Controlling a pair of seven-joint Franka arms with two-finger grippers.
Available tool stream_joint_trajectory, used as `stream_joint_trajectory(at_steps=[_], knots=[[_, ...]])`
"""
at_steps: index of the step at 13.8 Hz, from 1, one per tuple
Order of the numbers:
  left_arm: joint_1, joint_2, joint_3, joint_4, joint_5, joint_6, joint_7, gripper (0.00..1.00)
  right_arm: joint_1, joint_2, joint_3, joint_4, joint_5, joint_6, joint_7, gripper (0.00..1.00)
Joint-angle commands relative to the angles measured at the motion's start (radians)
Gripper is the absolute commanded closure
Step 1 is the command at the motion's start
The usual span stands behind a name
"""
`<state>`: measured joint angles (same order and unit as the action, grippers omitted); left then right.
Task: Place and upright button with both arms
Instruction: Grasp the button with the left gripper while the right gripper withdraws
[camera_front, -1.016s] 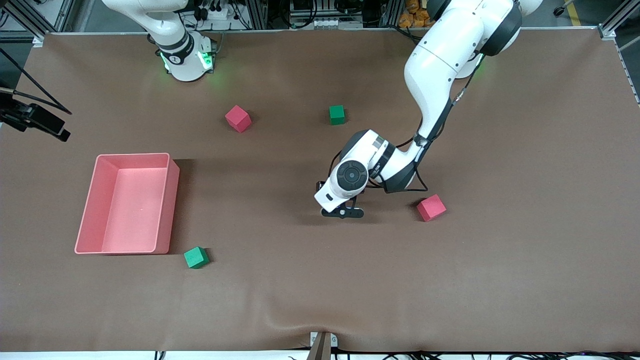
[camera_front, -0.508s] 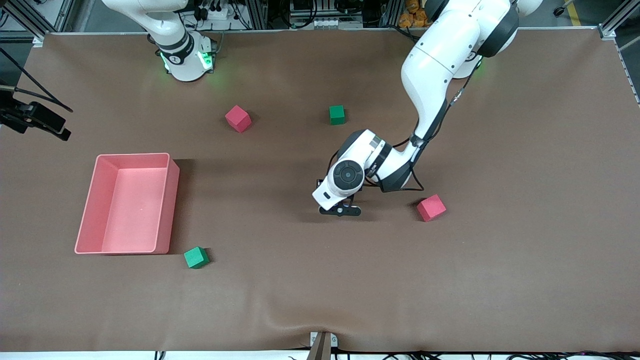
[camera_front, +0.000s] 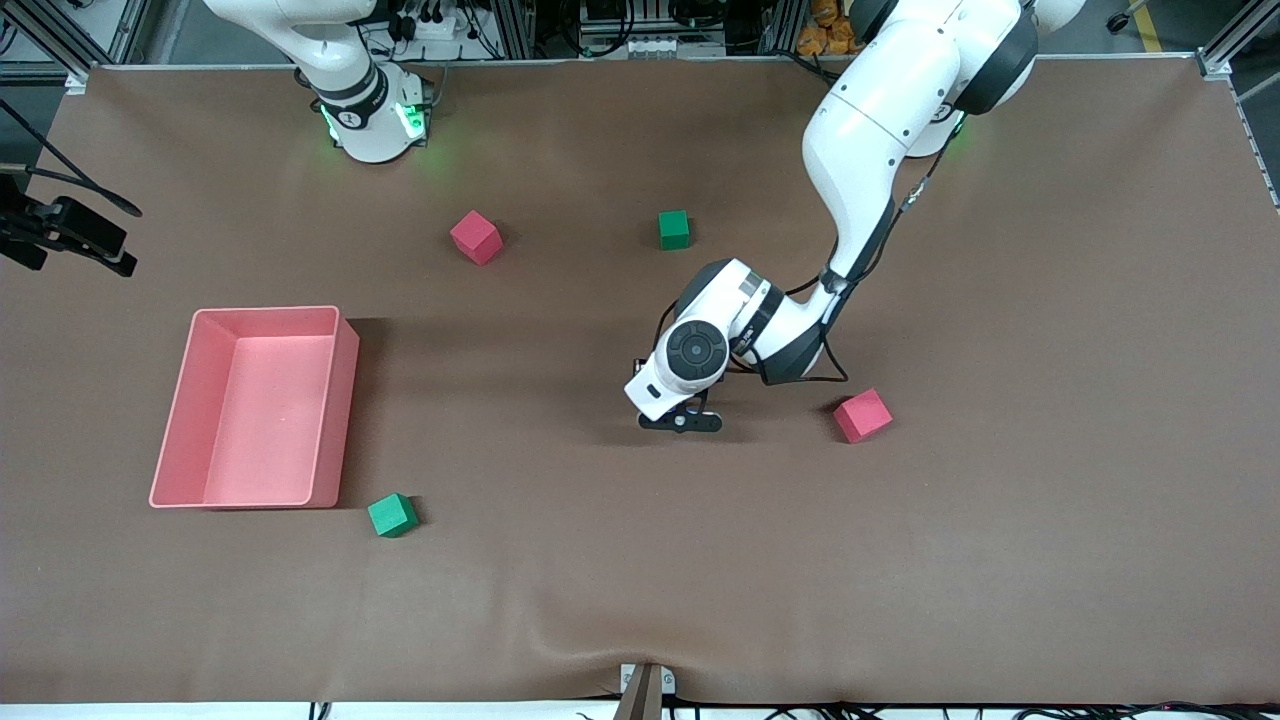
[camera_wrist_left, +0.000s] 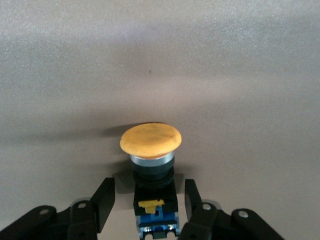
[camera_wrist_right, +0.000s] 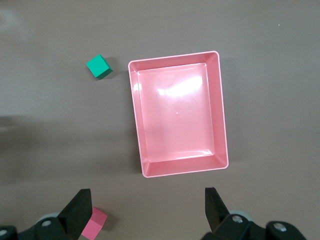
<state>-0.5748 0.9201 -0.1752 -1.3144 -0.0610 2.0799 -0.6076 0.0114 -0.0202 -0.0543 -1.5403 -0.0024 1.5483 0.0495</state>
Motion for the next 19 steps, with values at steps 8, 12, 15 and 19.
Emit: stream_joint_trajectory(at_steps=[8, 12, 15, 19], knots=[[-0.008, 0.000, 0.005, 0.021, -0.052, -0.029, -0.004, 0.60, -0.010, -0.017, 0.005, -0.009, 0.016, -0.008, -0.022, 0.00], [-0.007, -0.001, 0.005, 0.021, -0.057, -0.029, -0.004, 0.89, -0.010, -0.017, 0.004, -0.009, 0.016, -0.008, -0.023, 0.00], [-0.005, -0.004, 0.005, 0.023, -0.060, -0.029, -0.011, 1.00, -0.010, -0.017, 0.004, -0.009, 0.016, -0.008, -0.023, 0.00], [-0.010, -0.035, 0.005, 0.023, -0.056, -0.029, -0.133, 1.00, -0.010, -0.017, 0.001, -0.009, 0.016, -0.010, -0.023, 0.00]])
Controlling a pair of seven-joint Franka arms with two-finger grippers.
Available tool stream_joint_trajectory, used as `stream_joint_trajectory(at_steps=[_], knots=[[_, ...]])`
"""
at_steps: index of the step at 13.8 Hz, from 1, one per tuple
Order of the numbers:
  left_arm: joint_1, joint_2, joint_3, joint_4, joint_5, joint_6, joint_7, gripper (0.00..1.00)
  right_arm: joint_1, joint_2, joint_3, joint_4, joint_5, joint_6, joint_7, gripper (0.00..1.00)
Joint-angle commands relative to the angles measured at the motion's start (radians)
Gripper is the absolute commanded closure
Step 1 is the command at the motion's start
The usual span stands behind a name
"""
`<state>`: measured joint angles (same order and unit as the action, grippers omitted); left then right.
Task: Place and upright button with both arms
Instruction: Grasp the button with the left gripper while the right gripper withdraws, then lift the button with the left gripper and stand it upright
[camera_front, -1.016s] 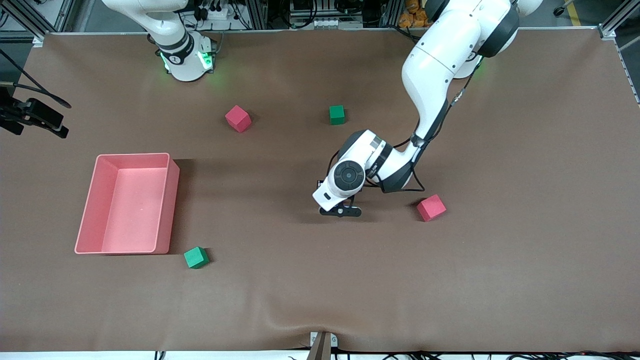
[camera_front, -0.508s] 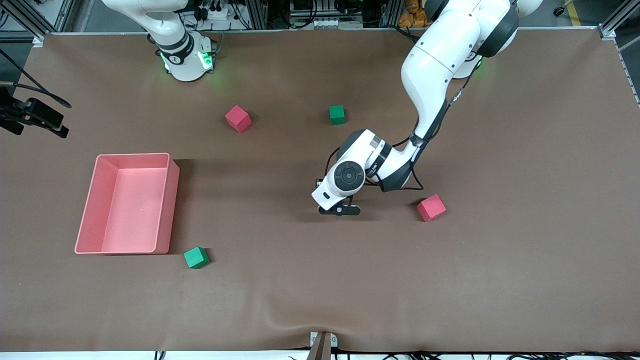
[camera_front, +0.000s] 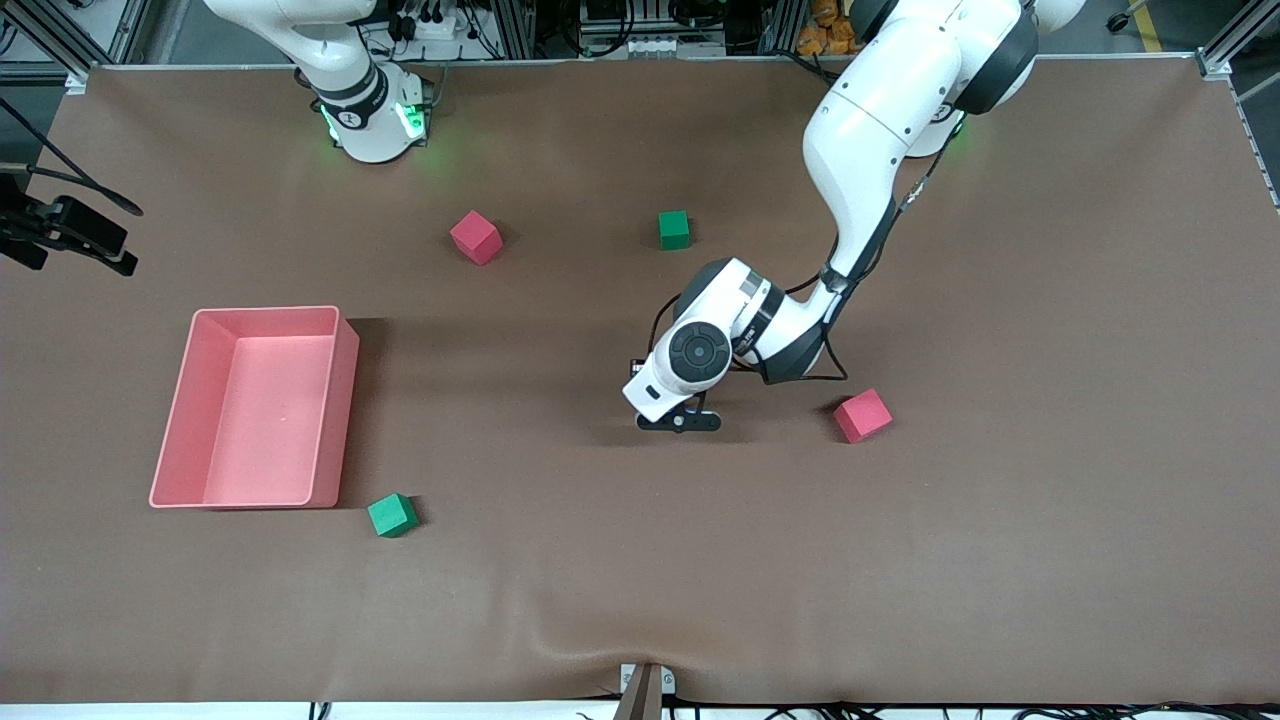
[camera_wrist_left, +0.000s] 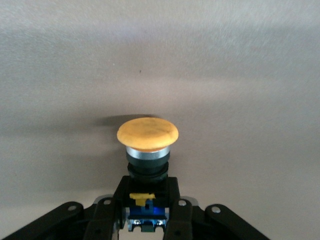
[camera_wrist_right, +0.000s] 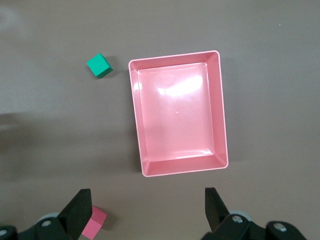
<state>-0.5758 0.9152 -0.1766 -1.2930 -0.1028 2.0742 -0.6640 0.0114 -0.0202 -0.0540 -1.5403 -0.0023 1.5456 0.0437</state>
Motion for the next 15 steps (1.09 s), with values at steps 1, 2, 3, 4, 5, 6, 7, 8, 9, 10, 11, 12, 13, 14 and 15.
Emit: stream_joint_trajectory(at_steps=[1, 2, 3, 4, 5, 6, 7, 8, 9, 10, 11, 12, 13, 14, 15], knots=[[-0.013, -0.036, 0.006, 0.003, -0.011, -0.023, -0.126, 1.00, -0.008, -0.017, -0.003, -0.009, 0.016, -0.006, -0.018, 0.00], [-0.019, -0.045, 0.012, 0.003, -0.005, -0.022, -0.152, 1.00, -0.008, -0.017, -0.003, -0.011, 0.018, -0.005, -0.018, 0.00], [-0.032, -0.056, 0.020, 0.003, 0.014, -0.020, -0.166, 1.00, -0.008, -0.017, -0.003, -0.011, 0.016, -0.007, -0.018, 0.00], [-0.044, -0.070, 0.031, 0.003, 0.047, -0.019, -0.192, 1.00, -0.008, -0.017, -0.003, -0.011, 0.016, -0.007, -0.018, 0.00], [-0.049, -0.082, 0.043, 0.004, 0.095, -0.019, -0.241, 1.00, -0.008, -0.017, -0.003, -0.011, 0.016, -0.007, -0.018, 0.00], [-0.053, -0.087, 0.043, 0.006, 0.142, -0.010, -0.297, 1.00, -0.008, -0.017, -0.003, -0.011, 0.016, -0.009, -0.019, 0.00], [-0.061, -0.090, 0.043, 0.012, 0.197, 0.000, -0.346, 1.00, -0.008, -0.017, -0.003, -0.011, 0.016, -0.012, -0.019, 0.00], [-0.065, -0.104, 0.043, 0.014, 0.263, 0.016, -0.389, 1.00, -0.008, -0.017, -0.003, -0.011, 0.018, -0.012, -0.019, 0.00], [-0.067, -0.108, 0.043, 0.015, 0.329, 0.030, -0.438, 1.00, -0.008, -0.017, -0.003, -0.011, 0.018, -0.012, -0.019, 0.00], [-0.070, -0.107, 0.043, 0.015, 0.409, 0.046, -0.501, 1.00, -0.008, -0.017, -0.003, -0.011, 0.018, -0.012, -0.019, 0.00], [-0.084, -0.102, 0.043, 0.015, 0.493, 0.066, -0.546, 1.00, -0.008, -0.017, -0.003, -0.011, 0.018, -0.012, -0.019, 0.00], [-0.102, -0.098, 0.045, 0.015, 0.571, 0.082, -0.584, 1.00, -0.008, -0.017, -0.003, -0.011, 0.018, -0.012, -0.019, 0.00], [-0.110, -0.095, 0.049, 0.015, 0.639, 0.084, -0.618, 1.00, -0.007, -0.017, -0.003, -0.011, 0.018, -0.012, -0.019, 0.00], [-0.118, -0.093, 0.051, 0.014, 0.702, 0.084, -0.661, 1.00, -0.007, -0.017, -0.003, -0.011, 0.018, -0.012, -0.019, 0.00], [-0.140, -0.088, 0.054, 0.014, 0.775, 0.084, -0.713, 1.00, -0.007, -0.017, -0.003, -0.011, 0.018, -0.012, -0.019, 0.00]])
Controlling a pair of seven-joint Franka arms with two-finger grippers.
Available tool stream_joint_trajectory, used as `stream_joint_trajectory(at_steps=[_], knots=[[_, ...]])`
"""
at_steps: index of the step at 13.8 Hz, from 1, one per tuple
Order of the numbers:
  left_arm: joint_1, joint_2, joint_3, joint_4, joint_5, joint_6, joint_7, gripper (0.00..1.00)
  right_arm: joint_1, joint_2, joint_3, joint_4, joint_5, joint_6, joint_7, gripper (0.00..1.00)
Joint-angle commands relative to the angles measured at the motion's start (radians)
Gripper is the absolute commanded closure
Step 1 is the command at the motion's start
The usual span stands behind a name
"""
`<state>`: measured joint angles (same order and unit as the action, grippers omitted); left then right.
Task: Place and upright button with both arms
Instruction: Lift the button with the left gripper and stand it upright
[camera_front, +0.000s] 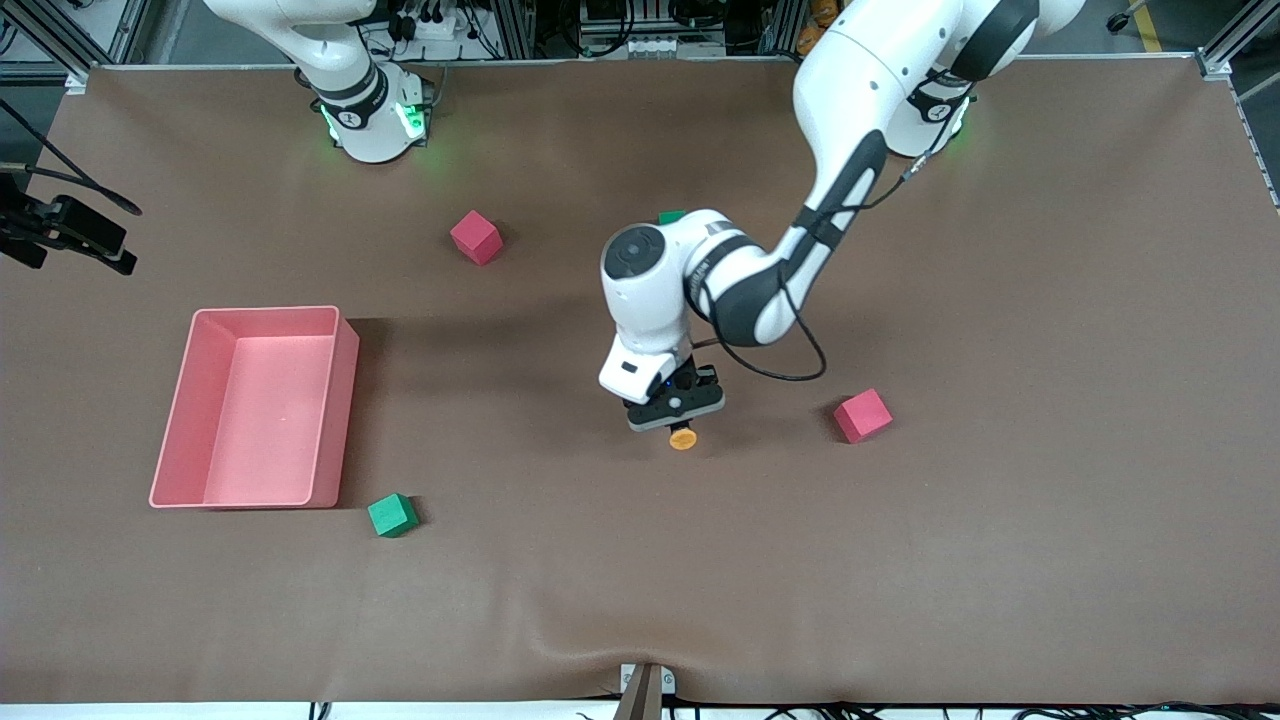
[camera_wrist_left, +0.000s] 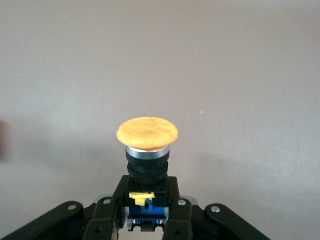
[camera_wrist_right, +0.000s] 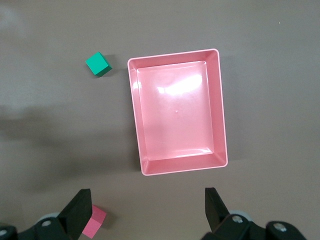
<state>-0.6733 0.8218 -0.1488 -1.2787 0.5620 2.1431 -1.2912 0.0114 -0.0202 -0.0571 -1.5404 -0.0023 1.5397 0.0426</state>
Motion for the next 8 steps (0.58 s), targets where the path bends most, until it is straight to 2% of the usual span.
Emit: stream_joint_trajectory(at_steps=[1, 8], knots=[[-0.066, 0.014, 0.043, -0.001, 0.196, 0.018, -0.168, 1.00, -0.007, -0.017, 0.000, -0.010, 0.018, -0.004, -0.018, 0.00], [-0.169, 0.086, 0.049, -0.004, 0.747, 0.029, -0.610, 1.00, -0.007, -0.017, 0.000, -0.010, 0.018, -0.004, -0.018, 0.00]])
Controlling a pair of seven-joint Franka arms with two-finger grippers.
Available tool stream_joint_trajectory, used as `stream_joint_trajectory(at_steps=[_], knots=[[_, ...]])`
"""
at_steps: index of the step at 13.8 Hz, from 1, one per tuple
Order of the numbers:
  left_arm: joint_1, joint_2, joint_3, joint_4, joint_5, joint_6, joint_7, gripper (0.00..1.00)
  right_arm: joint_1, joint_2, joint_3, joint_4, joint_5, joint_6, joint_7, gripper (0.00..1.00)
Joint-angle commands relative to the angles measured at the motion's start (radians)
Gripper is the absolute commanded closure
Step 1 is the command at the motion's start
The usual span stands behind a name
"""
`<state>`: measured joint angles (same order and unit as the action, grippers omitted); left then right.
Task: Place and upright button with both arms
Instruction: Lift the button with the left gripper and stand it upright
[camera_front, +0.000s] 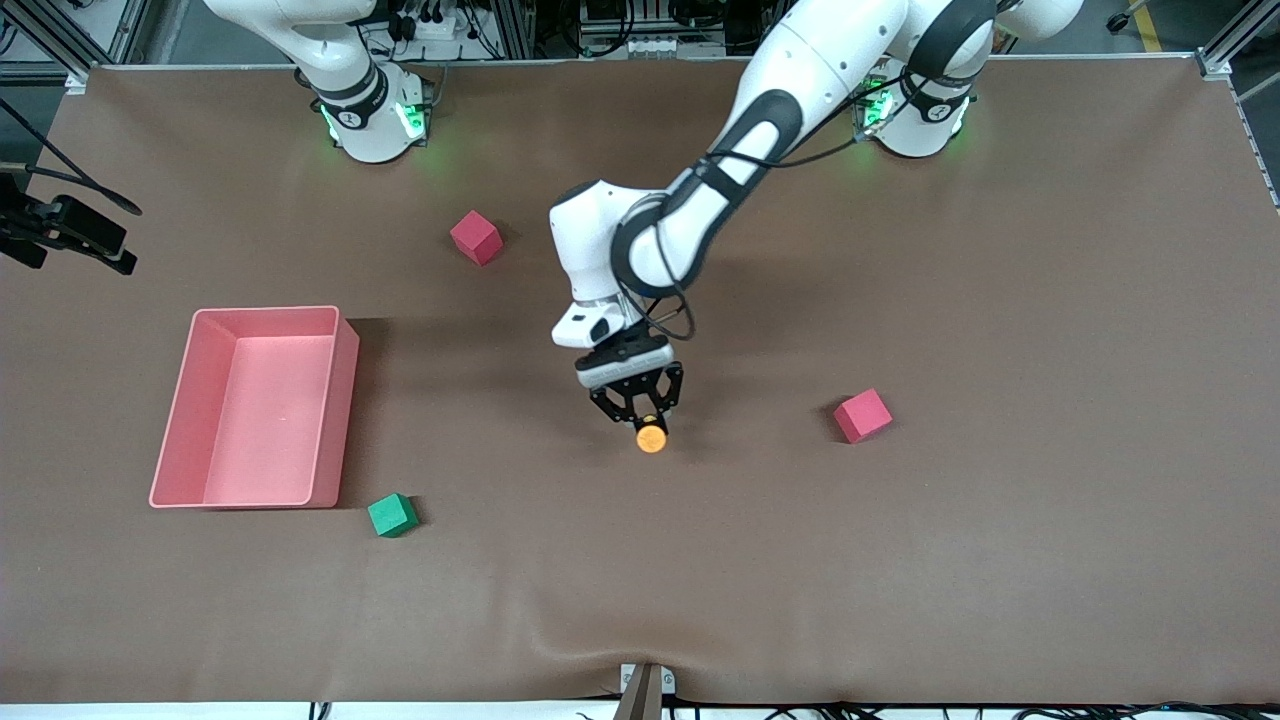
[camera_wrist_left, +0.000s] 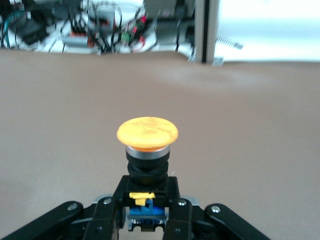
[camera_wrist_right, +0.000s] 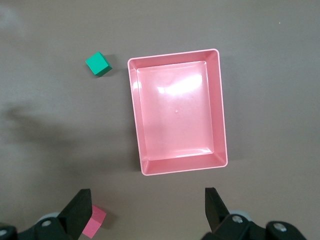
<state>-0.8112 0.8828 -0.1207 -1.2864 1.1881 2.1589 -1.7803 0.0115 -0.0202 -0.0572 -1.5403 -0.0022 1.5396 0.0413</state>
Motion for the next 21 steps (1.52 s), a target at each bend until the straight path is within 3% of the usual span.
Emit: stream_joint_trajectory(at_steps=[1, 4, 6, 14, 17, 18, 19, 21], knots=[[-0.037, 0.051, 0.021, 0.005, 0.196, 0.013, -0.196, 1.00, -0.005, -0.017, -0.001, -0.011, 0.018, -0.004, -0.017, 0.00], [-0.063, 0.120, 0.021, 0.004, 0.426, 0.013, -0.507, 1.00, -0.005, -0.017, -0.001, -0.011, 0.018, -0.004, -0.017, 0.00], [-0.078, 0.157, 0.021, 0.002, 0.519, 0.013, -0.670, 1.00, -0.005, -0.017, -0.001, -0.011, 0.018, -0.006, -0.017, 0.00], [-0.094, 0.232, 0.029, -0.001, 0.608, 0.004, -0.709, 1.00, -0.004, -0.017, -0.001, -0.011, 0.018, -0.006, -0.017, 0.00], [-0.095, 0.246, 0.027, -0.001, 0.607, 0.006, -0.685, 0.70, -0.004, -0.017, -0.001, -0.011, 0.018, -0.006, -0.017, 0.00], [-0.100, 0.249, 0.026, 0.001, 0.604, 0.006, -0.674, 0.32, -0.004, -0.017, -0.001, -0.011, 0.018, -0.006, -0.017, 0.00], [-0.105, 0.245, 0.021, -0.001, 0.591, 0.004, -0.679, 0.00, -0.004, -0.017, -0.001, -0.011, 0.018, -0.006, -0.017, 0.00], [-0.129, 0.240, 0.016, -0.001, 0.517, 0.002, -0.673, 0.00, -0.004, -0.017, -0.001, -0.011, 0.018, -0.006, -0.017, 0.00]])
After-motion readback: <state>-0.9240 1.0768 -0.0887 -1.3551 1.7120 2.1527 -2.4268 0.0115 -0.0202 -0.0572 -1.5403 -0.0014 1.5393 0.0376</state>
